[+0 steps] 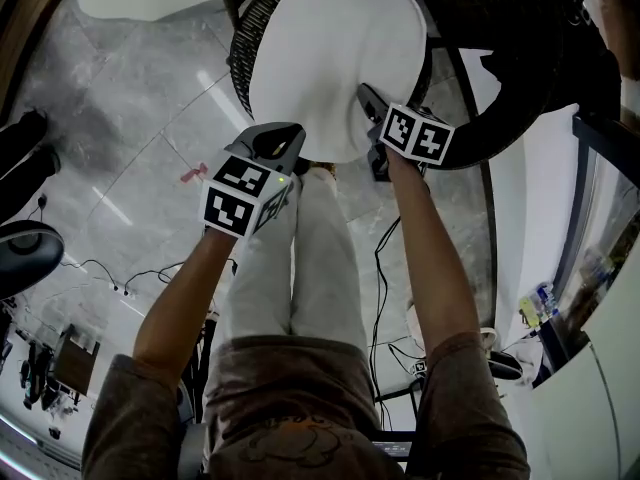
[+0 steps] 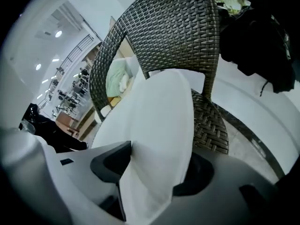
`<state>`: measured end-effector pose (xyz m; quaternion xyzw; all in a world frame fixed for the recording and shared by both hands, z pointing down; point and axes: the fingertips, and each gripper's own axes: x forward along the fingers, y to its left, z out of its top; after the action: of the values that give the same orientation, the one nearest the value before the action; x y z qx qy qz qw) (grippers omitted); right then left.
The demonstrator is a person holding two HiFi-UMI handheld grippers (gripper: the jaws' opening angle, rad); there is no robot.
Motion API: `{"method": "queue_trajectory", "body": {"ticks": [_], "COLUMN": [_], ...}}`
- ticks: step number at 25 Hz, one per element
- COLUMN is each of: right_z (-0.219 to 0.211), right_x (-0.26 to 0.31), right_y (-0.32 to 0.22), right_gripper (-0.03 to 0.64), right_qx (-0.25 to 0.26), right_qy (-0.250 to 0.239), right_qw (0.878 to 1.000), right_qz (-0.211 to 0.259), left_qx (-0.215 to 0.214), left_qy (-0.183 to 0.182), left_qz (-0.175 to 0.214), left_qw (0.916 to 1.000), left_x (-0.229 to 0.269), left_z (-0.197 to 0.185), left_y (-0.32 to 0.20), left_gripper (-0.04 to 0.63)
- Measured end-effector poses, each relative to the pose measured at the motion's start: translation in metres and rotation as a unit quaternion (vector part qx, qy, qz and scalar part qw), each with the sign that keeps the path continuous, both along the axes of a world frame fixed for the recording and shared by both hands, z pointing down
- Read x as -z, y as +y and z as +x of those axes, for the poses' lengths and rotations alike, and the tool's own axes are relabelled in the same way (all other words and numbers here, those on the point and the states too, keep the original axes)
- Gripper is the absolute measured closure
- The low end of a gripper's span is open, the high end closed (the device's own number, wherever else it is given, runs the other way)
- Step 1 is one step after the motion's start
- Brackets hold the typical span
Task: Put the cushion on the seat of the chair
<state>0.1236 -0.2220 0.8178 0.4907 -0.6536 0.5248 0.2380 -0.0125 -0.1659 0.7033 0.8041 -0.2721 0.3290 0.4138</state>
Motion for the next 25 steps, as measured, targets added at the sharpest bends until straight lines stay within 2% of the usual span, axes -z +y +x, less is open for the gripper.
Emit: {"method": "queue_trajectory", "body": {"ticks": [13,18,25], "right_z": [0.016,0.022,0.017], "right_x": [-0.003,0.001,0.005], "right_y": [0.004,0.003,0.007], "right_gripper": [0.270,0.216,0.215], "right_qx": [-0.004,0.026,0.003], "right_qy": [0.073,0.119,0.074], "right_qw": [0.997,0.992,0.997], "right_qz": [-0.002,0.017,0.007], "left_qx": [-0.002,-0.002,-0.002], "left_qy": [0.008,0.013,0.015], "left_qz": [-0.007,-0.012,-0.009], "left_qw": [0.9999,0.9998,0.9998], "left_x": [0.001,0.002,0.007], "left_z": [0.003,0.006,0.009], "left_y": [0.004,0.008,0.011], "left_gripper": [0.589,0.589,0.589]}}
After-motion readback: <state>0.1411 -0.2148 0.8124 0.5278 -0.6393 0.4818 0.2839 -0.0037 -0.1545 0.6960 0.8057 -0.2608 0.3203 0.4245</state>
